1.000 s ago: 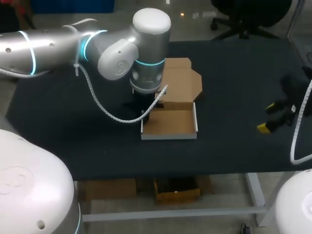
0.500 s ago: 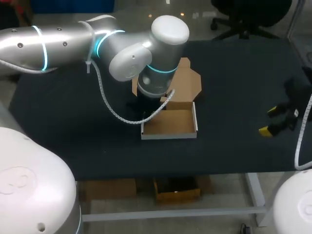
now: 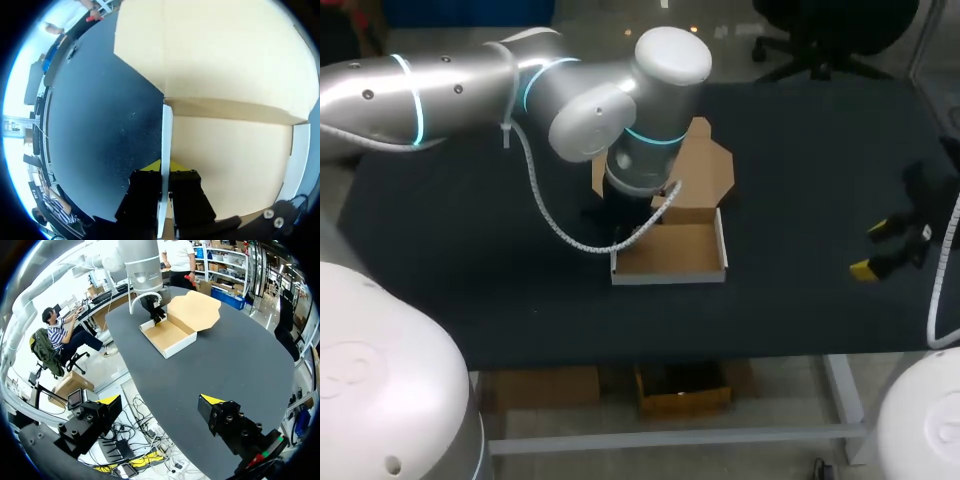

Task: Assemble the packaging by folding the flat box into shape, placing the metal phone stand inside, and closing the box properly

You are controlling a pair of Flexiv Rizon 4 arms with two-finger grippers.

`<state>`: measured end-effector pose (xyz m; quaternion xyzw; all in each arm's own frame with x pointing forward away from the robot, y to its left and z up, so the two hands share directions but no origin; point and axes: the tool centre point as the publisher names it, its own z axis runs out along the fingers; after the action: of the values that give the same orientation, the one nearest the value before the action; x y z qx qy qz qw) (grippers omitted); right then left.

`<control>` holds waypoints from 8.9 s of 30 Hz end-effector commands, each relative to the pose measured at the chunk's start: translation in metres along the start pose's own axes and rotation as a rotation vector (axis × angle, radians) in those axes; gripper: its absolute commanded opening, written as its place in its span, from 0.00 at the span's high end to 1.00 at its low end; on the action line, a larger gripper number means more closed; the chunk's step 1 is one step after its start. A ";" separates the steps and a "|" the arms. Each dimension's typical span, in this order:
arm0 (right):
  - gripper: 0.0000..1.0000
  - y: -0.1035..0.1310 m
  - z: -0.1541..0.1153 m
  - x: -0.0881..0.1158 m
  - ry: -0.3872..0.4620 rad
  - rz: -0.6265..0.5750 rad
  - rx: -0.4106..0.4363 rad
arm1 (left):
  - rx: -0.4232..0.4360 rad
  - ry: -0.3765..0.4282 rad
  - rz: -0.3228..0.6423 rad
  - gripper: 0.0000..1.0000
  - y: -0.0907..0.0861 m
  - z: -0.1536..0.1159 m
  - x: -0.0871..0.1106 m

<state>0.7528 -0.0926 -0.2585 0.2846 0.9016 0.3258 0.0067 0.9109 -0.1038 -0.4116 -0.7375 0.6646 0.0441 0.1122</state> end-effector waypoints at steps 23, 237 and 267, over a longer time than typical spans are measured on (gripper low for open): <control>0.00 0.003 0.007 -0.007 0.015 0.036 0.017 | 0.060 0.313 0.037 0.38 0.013 -0.021 -0.013; 0.00 0.031 -0.068 -0.033 -0.005 0.606 -0.120 | -0.088 0.378 -0.269 0.00 -0.095 0.001 -0.292; 0.00 0.031 -0.068 -0.033 -0.005 0.606 -0.120 | -0.122 0.357 -0.263 0.00 -0.105 -0.001 -0.301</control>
<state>0.7837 -0.1291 -0.1935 0.5410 0.7544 0.3650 -0.0703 0.9805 0.1971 -0.3353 -0.8194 0.5676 -0.0640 -0.0471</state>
